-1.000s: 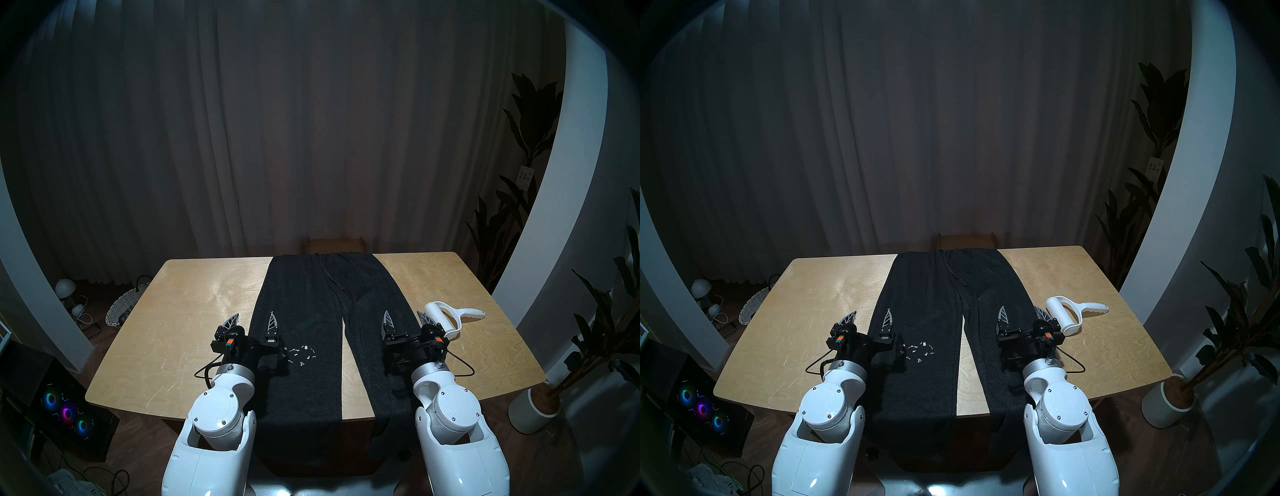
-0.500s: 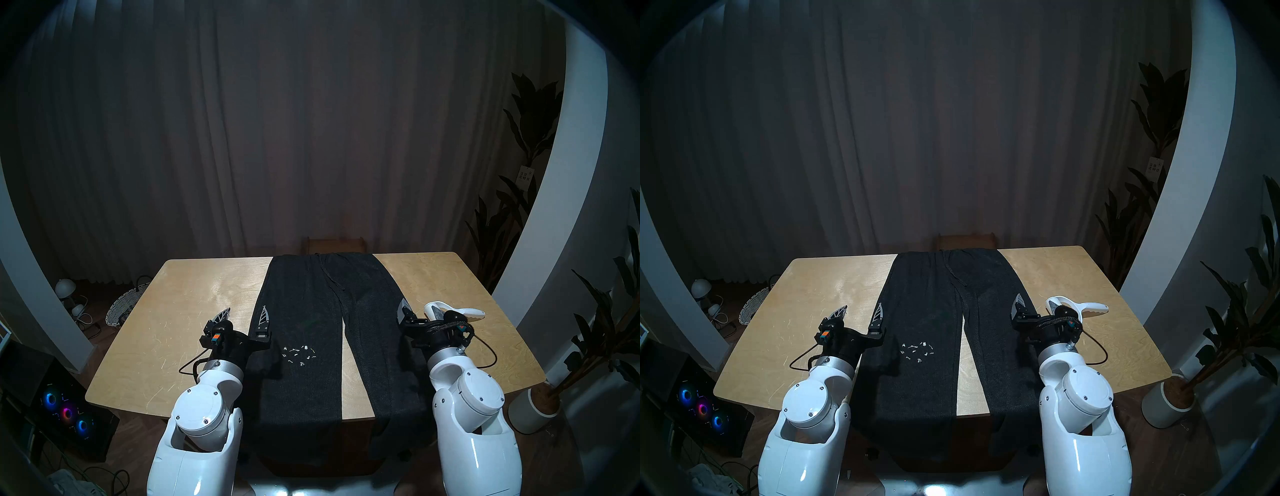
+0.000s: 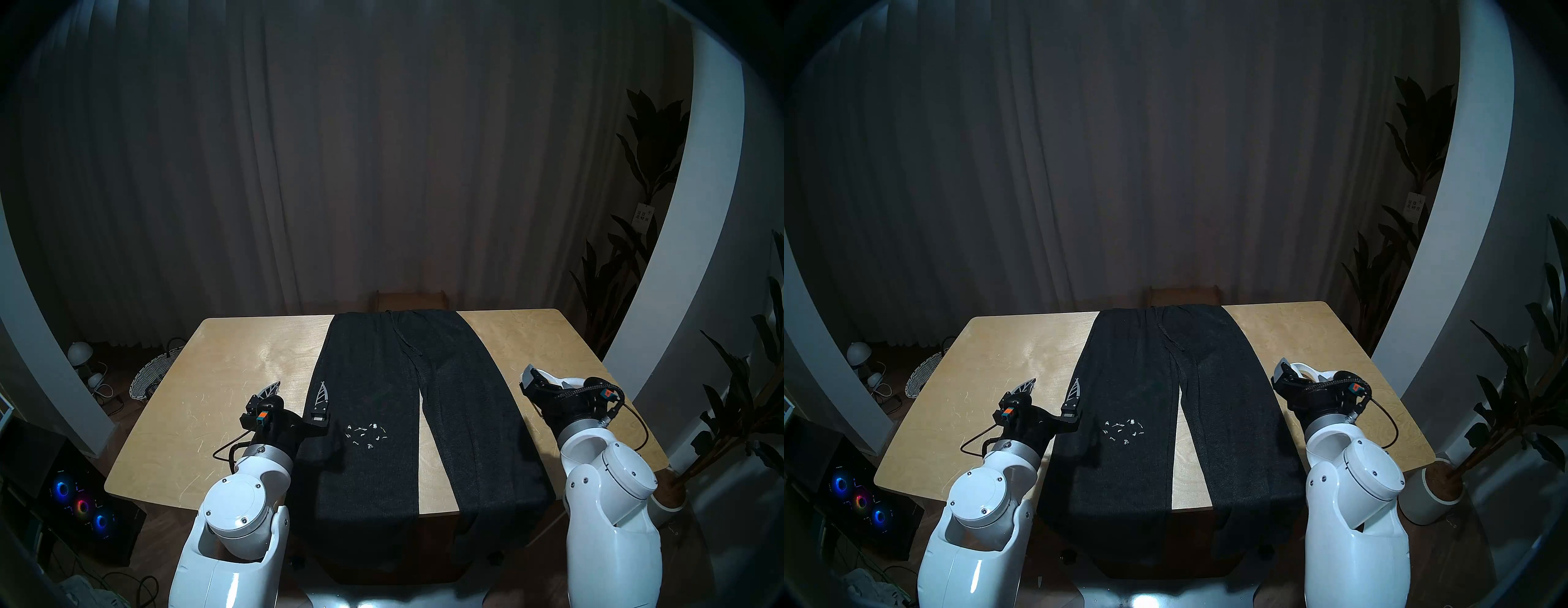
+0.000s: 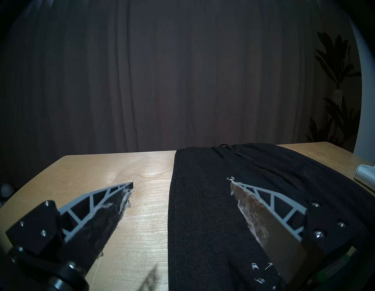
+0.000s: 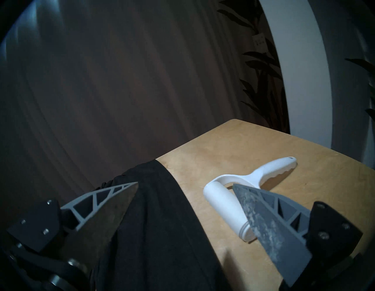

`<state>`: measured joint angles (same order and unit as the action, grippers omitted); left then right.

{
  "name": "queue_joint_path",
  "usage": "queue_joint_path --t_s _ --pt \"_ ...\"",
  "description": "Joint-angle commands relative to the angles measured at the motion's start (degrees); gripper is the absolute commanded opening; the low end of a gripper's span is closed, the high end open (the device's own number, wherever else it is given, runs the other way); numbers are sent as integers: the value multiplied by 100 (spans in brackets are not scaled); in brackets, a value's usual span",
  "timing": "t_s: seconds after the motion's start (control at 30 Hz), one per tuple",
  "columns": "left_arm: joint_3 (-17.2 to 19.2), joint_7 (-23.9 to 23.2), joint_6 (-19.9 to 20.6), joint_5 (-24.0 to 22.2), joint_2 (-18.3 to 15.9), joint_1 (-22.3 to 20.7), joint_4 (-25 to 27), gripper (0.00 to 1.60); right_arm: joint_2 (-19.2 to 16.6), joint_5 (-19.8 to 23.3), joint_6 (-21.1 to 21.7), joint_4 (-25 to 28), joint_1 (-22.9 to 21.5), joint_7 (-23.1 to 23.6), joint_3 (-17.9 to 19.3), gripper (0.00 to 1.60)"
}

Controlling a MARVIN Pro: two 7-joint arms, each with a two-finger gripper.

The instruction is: Remove lint and debris from pants with a lint roller

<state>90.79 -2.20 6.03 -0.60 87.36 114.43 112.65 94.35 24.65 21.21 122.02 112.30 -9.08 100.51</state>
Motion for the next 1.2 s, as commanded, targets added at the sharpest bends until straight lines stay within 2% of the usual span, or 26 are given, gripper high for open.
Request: queue_joint_path --t_s 0.0,0.17,0.2,0.23,0.4,0.57,0.73,0.9,0.97,1.0,1.07,1.17 --pt "6 55 -38 35 16 -197 51 160 43 -233 -122 244 -62 -255 -41 160" --pt "20 -15 -25 11 -58 -315 -106 160 44 -268 -131 248 -63 -310 -68 160" --pt "16 5 -12 46 -69 -332 -146 160 81 784 282 291 -119 -813 -6 160" --pt "20 8 -13 39 -67 -340 -172 160 91 956 327 247 -142 -891 26 160" --pt "41 30 1 55 -60 -353 -226 160 136 1107 366 57 -163 -946 196 160" --pt "8 3 12 96 -88 -437 -286 160 149 1903 594 98 -239 -1179 348 160" --pt "-50 16 35 143 -68 -501 -365 160 134 2690 832 271 -275 -1331 343 160" --pt "-127 10 37 153 -44 -510 -430 160 142 3329 963 270 -298 -1508 401 160" --pt "-163 8 40 151 -26 -528 -461 160 139 3567 1052 308 -344 -1650 450 160" --pt "-206 28 59 168 6 -592 -514 160 122 3604 1248 475 -447 -1962 514 160" --pt "-218 38 59 161 29 -605 -536 160 120 3720 1272 481 -457 -2023 531 160" --pt "-253 87 58 159 104 -701 -622 160 111 4160 1443 545 -523 -2406 602 160"
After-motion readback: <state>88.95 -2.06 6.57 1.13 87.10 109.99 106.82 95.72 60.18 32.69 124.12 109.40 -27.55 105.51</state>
